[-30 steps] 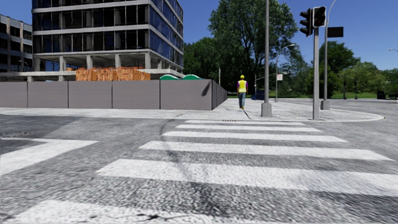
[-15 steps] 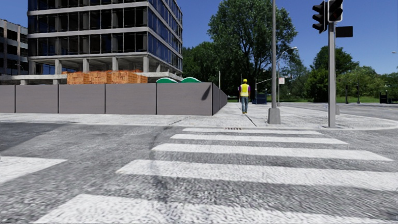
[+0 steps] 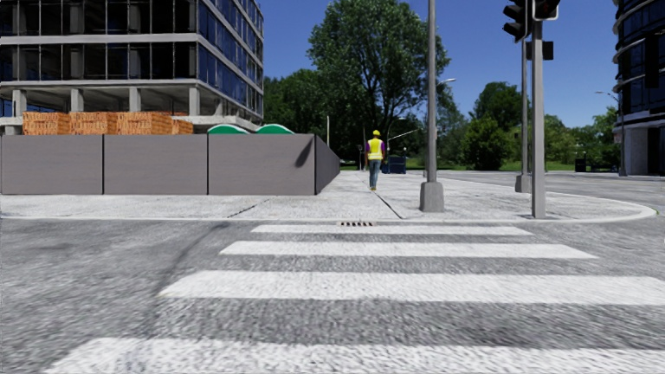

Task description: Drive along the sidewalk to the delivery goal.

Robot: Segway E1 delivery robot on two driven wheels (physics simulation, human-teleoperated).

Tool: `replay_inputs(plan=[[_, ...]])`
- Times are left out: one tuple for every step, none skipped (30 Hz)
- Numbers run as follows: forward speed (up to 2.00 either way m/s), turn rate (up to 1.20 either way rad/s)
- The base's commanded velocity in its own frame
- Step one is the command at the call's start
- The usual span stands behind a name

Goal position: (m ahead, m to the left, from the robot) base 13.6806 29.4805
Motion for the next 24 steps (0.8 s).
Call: replay_inputs(plan=[[2.0,0.0],[2.0,0.0],[2.0,0.0],[2.0,0.0],[2.0,0.0],[2.0,0.0],[2.0,0.0],[2.0,0.0],[2.0,0.0],[2.0,0.0],[2.0,0.0],[2.0,0.0],[2.0,0.0],[2.0,0.0],[2.0,0.0],[2.0,0.0],[2.0,0.0],[2.0,0.0],[2.0,0.0],[2.0,0.0],[2.0,0.0],[2.0,0.0],[2.0,0.0],[2.0,0.0]])
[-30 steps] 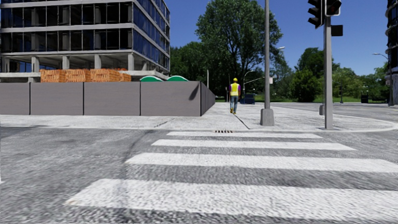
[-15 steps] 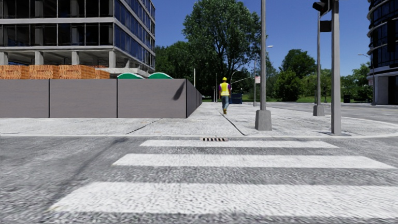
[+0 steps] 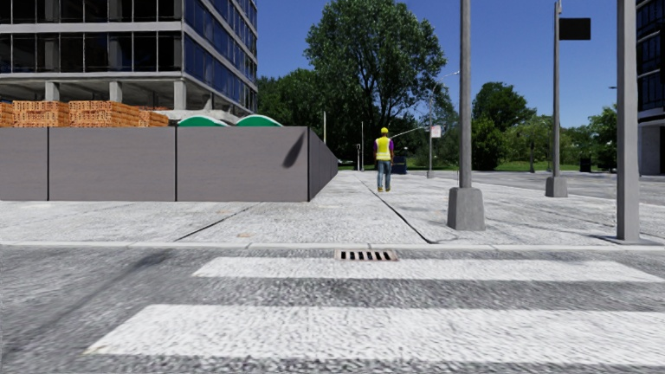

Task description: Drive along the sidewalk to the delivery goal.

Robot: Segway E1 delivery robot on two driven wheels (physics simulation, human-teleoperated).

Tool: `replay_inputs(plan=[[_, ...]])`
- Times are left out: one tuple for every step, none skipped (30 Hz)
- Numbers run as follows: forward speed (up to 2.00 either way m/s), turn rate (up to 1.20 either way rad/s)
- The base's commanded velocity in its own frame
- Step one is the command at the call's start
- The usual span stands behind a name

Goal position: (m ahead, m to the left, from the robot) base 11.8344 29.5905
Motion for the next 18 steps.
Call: replay_inputs(plan=[[2.0,0.0],[2.0,0.0],[2.0,0.0],[2.0,0.0],[2.0,0.0],[2.0,0.0],[2.0,0.0],[2.0,0.0],[2.0,0.0],[2.0,0.0],[2.0,0.0],[2.0,0.0],[2.0,0.0],[2.0,0.0],[2.0,0.0],[2.0,0.0],[2.0,0.0],[2.0,0.0]])
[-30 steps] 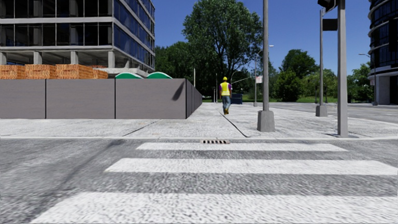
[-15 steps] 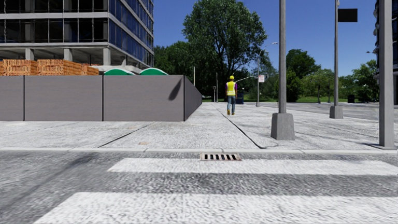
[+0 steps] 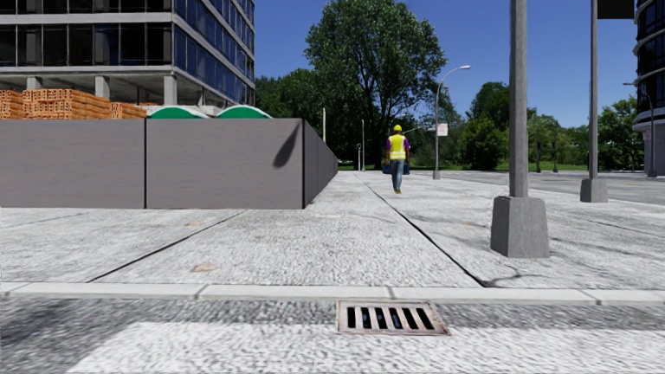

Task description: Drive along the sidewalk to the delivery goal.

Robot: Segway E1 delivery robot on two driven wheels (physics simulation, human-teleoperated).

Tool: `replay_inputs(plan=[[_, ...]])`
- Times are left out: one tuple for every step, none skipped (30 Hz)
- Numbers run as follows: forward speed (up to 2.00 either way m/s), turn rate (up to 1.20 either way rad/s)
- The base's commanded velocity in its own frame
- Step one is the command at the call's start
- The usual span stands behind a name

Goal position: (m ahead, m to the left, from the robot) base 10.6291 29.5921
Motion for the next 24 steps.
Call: replay_inputs(plan=[[2.0,0.0],[2.0,0.0],[2.0,0.0],[2.0,0.0],[2.0,0.0],[2.0,0.0],[2.0,0.0],[2.0,0.0],[2.0,0.0],[2.0,0.03],[2.0,0.03],[2.0,0.08],[2.0,0.12],[2.0,0.16],[2.0,0.16],[1.92,0.21],[1.71,0.25],[1.55,0.34],[1.55,0.34],[1.43,0.38],[1.4,0.4],[1.39,0.41],[1.39,0.41],[1.39,0.41]])
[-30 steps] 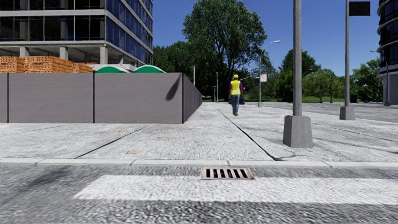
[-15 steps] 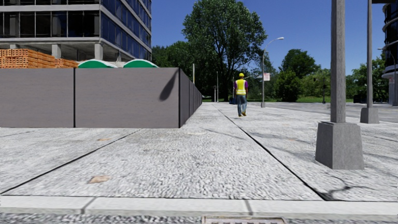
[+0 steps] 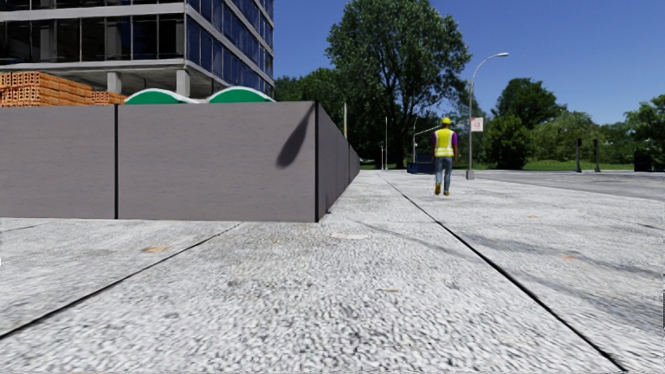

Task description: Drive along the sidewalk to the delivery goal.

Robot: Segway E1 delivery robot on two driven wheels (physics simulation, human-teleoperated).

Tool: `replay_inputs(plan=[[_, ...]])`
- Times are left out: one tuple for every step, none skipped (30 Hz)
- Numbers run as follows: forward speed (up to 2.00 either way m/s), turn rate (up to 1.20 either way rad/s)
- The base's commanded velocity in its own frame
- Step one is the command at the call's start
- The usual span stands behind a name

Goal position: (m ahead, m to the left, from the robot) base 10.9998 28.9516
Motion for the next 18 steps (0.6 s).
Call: replay_inputs(plan=[[1.39,0.41],[1.39,0.41],[1.39,0.41],[1.39,0.41],[1.39,0.41],[1.39,0.41],[1.39,0.41],[1.39,0.41],[1.38,0.41],[1.37,0.41],[1.36,0.41],[1.36,0.41],[1.35,0.41],[1.31,0.44],[1.3,0.46],[1.3,0.46],[1.29,0.47],[1.29,0.48]])
